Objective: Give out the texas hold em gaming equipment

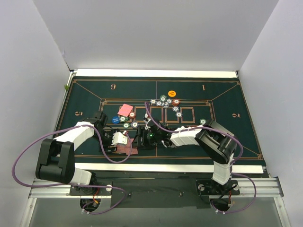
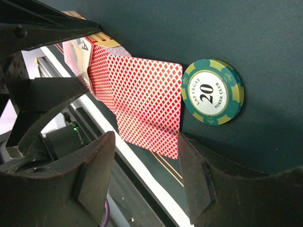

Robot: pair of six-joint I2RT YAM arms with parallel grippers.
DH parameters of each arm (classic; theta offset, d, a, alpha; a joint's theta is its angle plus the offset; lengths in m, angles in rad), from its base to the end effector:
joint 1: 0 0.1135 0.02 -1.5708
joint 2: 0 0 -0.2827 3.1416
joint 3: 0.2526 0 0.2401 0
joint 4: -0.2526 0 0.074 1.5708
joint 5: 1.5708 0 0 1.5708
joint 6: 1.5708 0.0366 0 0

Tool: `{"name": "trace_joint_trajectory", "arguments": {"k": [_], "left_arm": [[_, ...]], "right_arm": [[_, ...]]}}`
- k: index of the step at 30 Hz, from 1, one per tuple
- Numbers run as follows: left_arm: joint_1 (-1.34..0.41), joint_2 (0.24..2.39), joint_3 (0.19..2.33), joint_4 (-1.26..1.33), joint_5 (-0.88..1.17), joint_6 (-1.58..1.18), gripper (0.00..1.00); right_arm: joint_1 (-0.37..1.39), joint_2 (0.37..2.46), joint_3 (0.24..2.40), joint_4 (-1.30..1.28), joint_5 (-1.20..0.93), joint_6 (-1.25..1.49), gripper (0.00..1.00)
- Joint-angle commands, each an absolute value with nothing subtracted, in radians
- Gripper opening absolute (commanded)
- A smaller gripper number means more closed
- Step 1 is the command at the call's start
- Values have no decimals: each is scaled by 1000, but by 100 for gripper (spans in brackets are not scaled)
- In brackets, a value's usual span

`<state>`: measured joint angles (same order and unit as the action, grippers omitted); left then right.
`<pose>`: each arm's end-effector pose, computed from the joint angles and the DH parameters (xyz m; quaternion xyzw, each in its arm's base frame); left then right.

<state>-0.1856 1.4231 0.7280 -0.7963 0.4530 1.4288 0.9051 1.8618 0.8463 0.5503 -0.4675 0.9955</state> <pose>0.1974 -0.0534 0.1837 0.7095 0.6669 -0.1599 0.1621 0.2155 0.3012 0.1705 -0.0841 0.8326 0.5302 0.1366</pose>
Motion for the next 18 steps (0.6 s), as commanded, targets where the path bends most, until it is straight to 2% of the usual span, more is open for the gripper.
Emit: {"name": "trace_joint_trajectory", "arguments": {"k": [1,7,18], "left_arm": [[-175,1413,726,-793,483,1443,0],[-175,1410,732,-793,488,1445,0],[-176,1433,727,-781,485,1442,0]], "right_arm": [[910,1833,856,309,-339,868,52],[905,1799,833,265,-311,828,52],[913,1942,827,586,-382,1000,52]]}}
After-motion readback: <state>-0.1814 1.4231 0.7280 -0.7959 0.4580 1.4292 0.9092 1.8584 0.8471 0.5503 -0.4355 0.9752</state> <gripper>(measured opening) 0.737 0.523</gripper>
